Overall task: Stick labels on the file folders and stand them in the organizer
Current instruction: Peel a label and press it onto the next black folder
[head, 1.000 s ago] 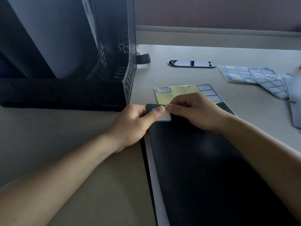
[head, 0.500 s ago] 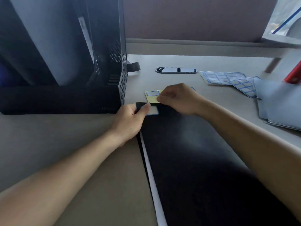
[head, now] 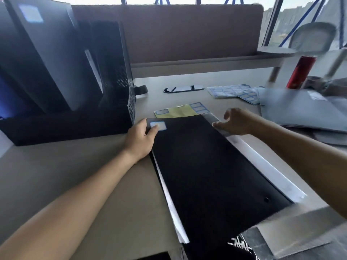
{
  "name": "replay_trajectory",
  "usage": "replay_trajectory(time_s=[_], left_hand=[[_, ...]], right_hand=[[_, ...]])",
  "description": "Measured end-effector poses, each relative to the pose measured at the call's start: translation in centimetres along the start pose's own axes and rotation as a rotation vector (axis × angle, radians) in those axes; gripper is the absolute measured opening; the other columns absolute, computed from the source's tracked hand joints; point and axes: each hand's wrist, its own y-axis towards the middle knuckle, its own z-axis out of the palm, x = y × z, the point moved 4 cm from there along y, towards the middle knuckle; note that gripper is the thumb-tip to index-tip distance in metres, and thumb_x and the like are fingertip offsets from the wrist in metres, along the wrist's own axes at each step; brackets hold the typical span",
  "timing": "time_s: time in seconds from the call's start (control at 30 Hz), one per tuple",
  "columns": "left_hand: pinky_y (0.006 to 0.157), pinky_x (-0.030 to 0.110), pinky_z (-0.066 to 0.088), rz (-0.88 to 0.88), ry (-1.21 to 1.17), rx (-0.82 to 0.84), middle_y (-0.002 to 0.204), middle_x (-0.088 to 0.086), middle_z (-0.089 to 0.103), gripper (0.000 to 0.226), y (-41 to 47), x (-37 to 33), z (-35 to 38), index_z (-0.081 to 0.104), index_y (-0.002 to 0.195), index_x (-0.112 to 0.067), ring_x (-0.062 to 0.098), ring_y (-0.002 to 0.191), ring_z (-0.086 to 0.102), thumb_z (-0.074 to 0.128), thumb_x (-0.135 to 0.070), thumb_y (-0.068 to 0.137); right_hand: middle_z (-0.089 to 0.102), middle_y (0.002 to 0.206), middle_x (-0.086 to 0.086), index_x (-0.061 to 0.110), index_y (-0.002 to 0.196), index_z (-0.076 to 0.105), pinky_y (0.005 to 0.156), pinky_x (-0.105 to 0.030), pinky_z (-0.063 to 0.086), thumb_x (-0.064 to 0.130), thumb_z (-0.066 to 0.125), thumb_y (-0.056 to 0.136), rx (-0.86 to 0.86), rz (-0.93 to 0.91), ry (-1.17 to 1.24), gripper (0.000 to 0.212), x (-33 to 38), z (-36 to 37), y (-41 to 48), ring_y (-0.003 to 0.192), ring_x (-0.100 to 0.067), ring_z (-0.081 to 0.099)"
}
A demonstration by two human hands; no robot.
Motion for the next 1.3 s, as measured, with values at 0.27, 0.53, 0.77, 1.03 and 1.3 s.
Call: replay_trajectory(time_s=[0.27,0.53,0.77,1.03,1.3], left_hand=[[0.060,0.043,0.045,0.070,0.277,-0.114,0.064,0.009,0.055,0.027,-0.8,-1.0,0.0,0.053,0.086,-0.004,0.039,0.067,0.057,0.057,-0.029,0.095],[0.083,0.042,0.050,-0.201,0.233,-0.220,0.102,0.016,0.068,0.036,-1.4,-0.7,-1.2,0.057,0.107,-0.008,0.037,0.098,0.062,0.055,-0.042,0.094],[0.101,0.040,0.050,-0.441,-0.773,0.037,0.135,0.010,0.058,0.058,-4.4,-3.0,-1.7,0.035,0.145,-0.007,0.023,0.116,0.063,0.059,-0.029,0.097],[0.070,0.038,0.040,0.076,-0.501,-0.298,0.084,0.002,0.049,0.038,-4.8,-11.5,-8.2,0.050,0.100,0.005,0.020,0.075,0.041,0.053,-0.033,0.095],[0.050,0.023,0.028,0.308,-0.181,-0.643,0.058,-0.007,0.033,0.033,-2.2,-16.7,-18.4,0.038,0.069,-0.018,0.004,0.049,0.029,0.048,-0.015,0.100]], right_hand=[[0.050,0.059,-0.004,0.009,0.069,0.050,0.050,-0.026,0.032,0.043,0.074,0.085,0.158,0.166,0.390,0.044,-0.2,-0.1,-3.4,0.052,-0.018,0.043],[0.054,0.071,-0.005,0.013,0.087,0.053,0.054,-0.026,0.039,0.033,0.073,0.087,0.060,0.192,0.740,0.029,1.1,-1.1,-3.3,0.058,-0.018,0.049],[0.062,0.067,-0.003,0.008,0.084,0.067,0.057,-0.027,0.053,0.031,0.072,0.086,-0.155,0.074,1.055,0.024,1.8,-5.4,-4.6,0.054,-0.016,0.061],[0.072,0.099,0.001,0.019,0.102,0.069,0.085,-0.034,0.055,0.044,0.065,0.090,-0.468,-0.141,0.946,0.028,8.2,-12.5,-4.5,0.092,-0.020,0.067],[0.063,0.109,0.013,0.039,0.142,0.039,0.080,-0.034,0.053,0.075,0.056,0.077,0.006,-0.460,1.001,0.077,23.8,-17.0,-6.4,0.093,-0.010,0.063]])
